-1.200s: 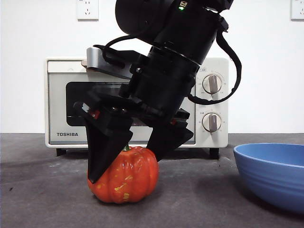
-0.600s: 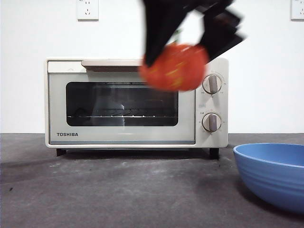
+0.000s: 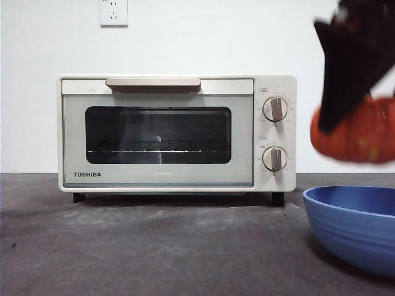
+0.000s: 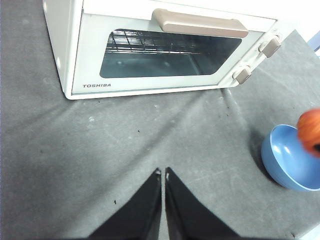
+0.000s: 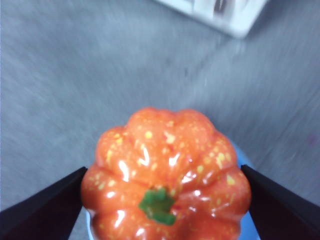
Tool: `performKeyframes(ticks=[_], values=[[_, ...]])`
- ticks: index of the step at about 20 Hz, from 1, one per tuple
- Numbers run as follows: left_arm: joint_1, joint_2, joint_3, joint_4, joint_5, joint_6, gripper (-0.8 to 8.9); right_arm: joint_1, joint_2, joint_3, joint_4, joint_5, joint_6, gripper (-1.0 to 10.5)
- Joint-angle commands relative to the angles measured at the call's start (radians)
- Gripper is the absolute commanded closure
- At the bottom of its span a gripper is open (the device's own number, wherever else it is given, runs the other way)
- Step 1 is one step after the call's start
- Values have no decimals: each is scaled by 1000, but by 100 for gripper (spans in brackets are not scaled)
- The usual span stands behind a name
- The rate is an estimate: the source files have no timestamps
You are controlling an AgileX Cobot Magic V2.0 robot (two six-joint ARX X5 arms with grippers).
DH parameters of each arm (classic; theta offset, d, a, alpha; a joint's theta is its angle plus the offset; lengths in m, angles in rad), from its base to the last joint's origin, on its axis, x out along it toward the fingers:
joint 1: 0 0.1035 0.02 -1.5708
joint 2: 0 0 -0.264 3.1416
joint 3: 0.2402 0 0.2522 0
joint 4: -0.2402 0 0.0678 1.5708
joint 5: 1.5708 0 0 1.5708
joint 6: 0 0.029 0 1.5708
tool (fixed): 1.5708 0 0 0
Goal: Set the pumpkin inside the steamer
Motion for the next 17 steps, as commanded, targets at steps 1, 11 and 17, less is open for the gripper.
performKeyframes(ticks=[1,11,17], values=[[-1,4,18,12,5,10,797,5,16,-63,64,4,66,530],[-1,4,18,12,5,10,797,5,155,-161,173,30,104,464],[-1,4,18,12,5,10,797,5,175,-156,179,30,104,399]])
